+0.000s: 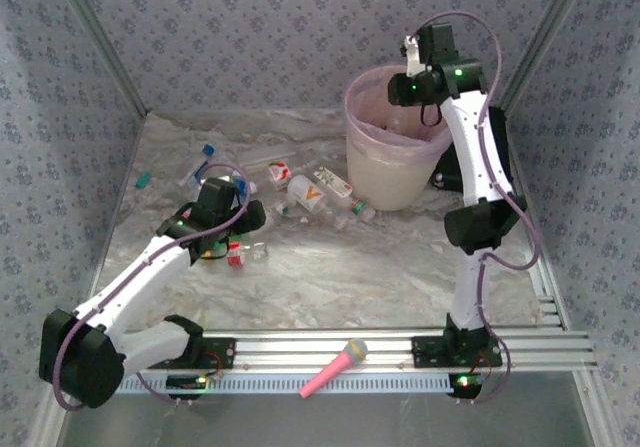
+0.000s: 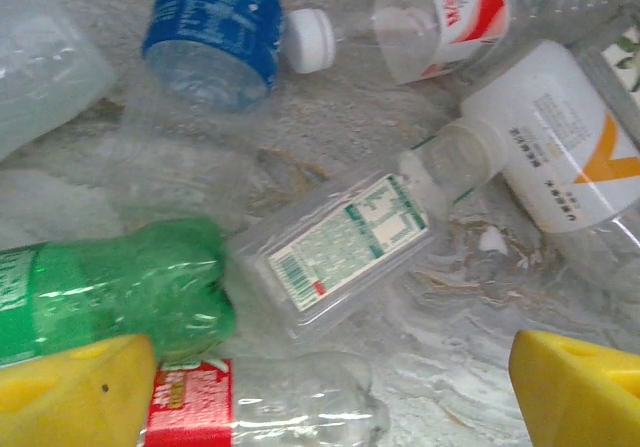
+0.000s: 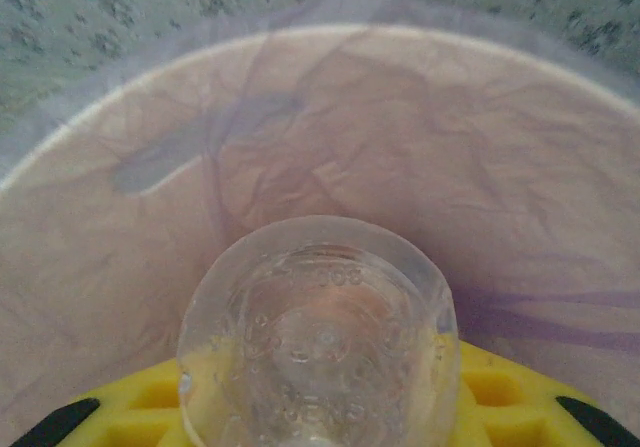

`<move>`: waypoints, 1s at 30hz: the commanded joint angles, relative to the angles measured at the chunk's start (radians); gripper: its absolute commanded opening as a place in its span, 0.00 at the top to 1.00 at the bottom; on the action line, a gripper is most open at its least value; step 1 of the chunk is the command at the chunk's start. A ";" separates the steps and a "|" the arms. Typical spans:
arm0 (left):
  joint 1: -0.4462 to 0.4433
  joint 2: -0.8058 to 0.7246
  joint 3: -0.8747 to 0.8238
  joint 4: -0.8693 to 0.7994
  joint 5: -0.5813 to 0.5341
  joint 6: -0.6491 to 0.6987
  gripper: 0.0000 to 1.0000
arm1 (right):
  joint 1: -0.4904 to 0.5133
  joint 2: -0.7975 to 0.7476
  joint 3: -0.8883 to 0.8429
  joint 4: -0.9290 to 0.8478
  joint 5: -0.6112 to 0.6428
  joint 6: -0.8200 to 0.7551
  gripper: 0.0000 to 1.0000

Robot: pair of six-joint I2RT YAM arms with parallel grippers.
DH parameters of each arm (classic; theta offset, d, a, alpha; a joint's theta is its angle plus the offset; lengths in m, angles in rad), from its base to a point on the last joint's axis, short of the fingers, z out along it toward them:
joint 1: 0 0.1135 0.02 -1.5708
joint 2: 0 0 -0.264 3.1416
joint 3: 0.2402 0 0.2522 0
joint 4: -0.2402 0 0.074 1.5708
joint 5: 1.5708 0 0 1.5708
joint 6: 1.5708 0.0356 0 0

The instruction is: Put the plastic bottles in the bin

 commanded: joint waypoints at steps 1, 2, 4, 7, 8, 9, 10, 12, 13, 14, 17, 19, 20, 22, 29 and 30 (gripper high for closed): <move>-0.005 -0.029 0.039 -0.097 -0.051 0.002 0.10 | 0.010 0.033 -0.022 -0.033 -0.020 -0.026 0.64; -0.005 -0.034 0.046 -0.115 -0.054 0.001 0.10 | 0.011 0.045 -0.032 -0.033 -0.020 -0.029 0.64; -0.005 -0.039 0.063 -0.162 -0.058 0.000 0.10 | 0.014 0.061 -0.052 -0.032 -0.022 -0.033 0.64; -0.005 -0.047 0.094 -0.248 -0.063 -0.005 0.10 | 0.016 0.084 -0.096 -0.016 -0.022 -0.033 0.63; -0.005 -0.052 0.103 -0.275 -0.068 -0.009 0.10 | 0.016 0.089 -0.113 -0.006 -0.022 -0.029 0.62; -0.006 -0.060 0.111 -0.304 -0.075 -0.018 0.10 | 0.016 0.092 -0.130 0.005 -0.022 -0.028 0.61; -0.006 -0.067 0.117 -0.326 -0.076 -0.025 0.10 | 0.017 0.095 -0.146 0.014 -0.021 -0.027 0.61; -0.006 -0.083 0.127 -0.372 -0.071 -0.042 0.10 | 0.020 0.094 -0.192 0.044 -0.019 -0.023 0.58; -0.006 -0.089 0.130 -0.389 -0.065 -0.048 0.10 | 0.022 0.092 -0.210 0.058 -0.018 -0.021 0.56; -0.008 -0.094 0.131 -0.402 -0.056 -0.053 0.10 | 0.023 0.089 -0.235 0.075 -0.018 -0.017 0.54; -0.014 -0.092 0.132 -0.445 -0.038 -0.069 0.10 | 0.024 0.076 -0.291 0.120 -0.024 -0.005 0.42; -0.019 -0.088 0.128 -0.465 -0.038 -0.070 0.09 | 0.024 0.069 -0.308 0.134 -0.023 -0.001 0.31; -0.019 -0.086 0.125 -0.471 -0.036 -0.073 0.09 | 0.024 0.069 -0.311 0.135 -0.021 0.000 0.26; -0.021 -0.080 0.120 -0.485 -0.033 -0.087 0.09 | 0.024 0.066 -0.309 0.131 -0.018 0.001 0.19; -0.055 -0.072 0.069 -0.437 -0.023 -0.258 0.05 | 0.017 0.019 -0.284 0.108 -0.014 -0.016 0.04; -0.068 -0.072 0.055 -0.405 -0.010 -0.308 0.04 | 0.014 0.007 -0.278 0.105 -0.019 -0.022 0.02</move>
